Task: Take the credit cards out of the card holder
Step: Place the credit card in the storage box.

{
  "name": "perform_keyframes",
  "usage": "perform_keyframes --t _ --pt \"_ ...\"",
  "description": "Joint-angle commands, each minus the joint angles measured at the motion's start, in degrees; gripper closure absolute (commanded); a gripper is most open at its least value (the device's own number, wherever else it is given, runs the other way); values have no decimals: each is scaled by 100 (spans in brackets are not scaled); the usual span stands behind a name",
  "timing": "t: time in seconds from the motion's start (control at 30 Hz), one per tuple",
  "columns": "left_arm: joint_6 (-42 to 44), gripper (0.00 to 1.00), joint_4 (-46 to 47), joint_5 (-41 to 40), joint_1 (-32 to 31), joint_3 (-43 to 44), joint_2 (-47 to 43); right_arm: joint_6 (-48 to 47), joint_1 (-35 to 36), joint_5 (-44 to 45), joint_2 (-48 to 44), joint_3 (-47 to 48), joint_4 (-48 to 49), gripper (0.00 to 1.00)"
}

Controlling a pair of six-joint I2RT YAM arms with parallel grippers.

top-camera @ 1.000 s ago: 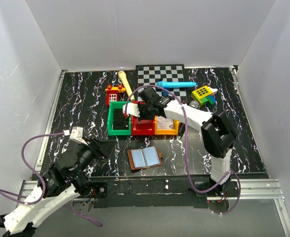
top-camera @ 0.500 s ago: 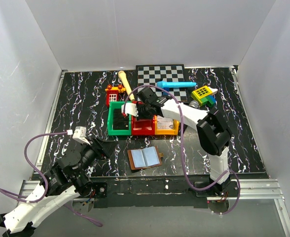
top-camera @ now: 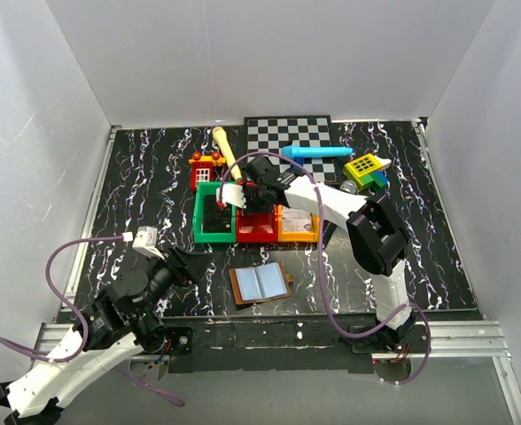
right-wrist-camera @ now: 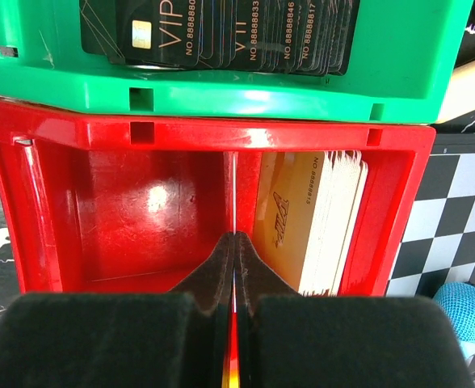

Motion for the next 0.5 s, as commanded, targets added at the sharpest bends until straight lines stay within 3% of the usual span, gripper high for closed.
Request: perform_keyframes --t 0.0,0.4,0.47 --pt "26 39 47 -40 40 -36 93 94 4 -52 122 250 -82 99" --pt "26 38 64 -31 40 -36 102 314 -5 106 175 241 -39 99" --pt "26 37 82 -31 40 -36 119 349 4 141 166 232 14 94"
